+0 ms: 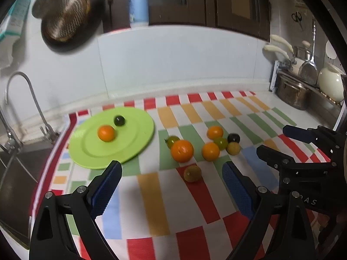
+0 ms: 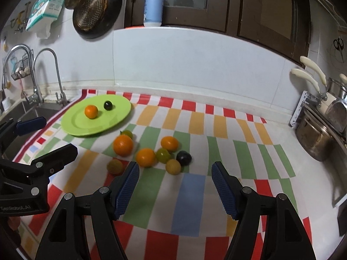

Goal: Organize fruits
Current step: 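Lift both tools off the plate and move back toward the fruit cluster, then grasp a brown round fruit with the left tool while the right grasps a yellow fruit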

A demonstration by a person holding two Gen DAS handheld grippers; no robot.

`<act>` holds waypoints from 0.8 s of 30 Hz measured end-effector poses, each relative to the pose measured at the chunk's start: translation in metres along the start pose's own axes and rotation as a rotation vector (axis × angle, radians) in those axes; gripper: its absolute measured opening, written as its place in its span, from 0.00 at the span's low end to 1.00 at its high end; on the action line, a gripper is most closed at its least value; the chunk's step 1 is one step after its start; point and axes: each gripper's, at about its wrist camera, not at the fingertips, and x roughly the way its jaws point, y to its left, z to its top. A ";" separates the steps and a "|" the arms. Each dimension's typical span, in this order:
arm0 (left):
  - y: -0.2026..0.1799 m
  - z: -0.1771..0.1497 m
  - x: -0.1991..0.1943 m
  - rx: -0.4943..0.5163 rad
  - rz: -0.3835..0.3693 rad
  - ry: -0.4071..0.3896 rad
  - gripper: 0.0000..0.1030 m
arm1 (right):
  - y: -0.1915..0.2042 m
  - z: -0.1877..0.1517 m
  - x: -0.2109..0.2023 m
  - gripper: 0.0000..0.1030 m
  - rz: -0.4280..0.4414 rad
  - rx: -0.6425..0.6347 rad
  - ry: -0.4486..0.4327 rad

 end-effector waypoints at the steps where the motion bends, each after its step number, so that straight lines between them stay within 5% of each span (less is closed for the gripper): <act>1: -0.001 -0.001 0.005 0.001 -0.004 0.012 0.92 | -0.002 -0.001 0.004 0.68 0.005 0.005 0.008; 12: -0.006 -0.012 0.054 -0.009 -0.047 0.114 0.83 | -0.008 -0.007 0.039 0.67 0.032 0.021 0.070; 24: -0.010 -0.016 0.081 -0.019 -0.099 0.181 0.58 | -0.002 -0.005 0.079 0.54 0.061 0.019 0.136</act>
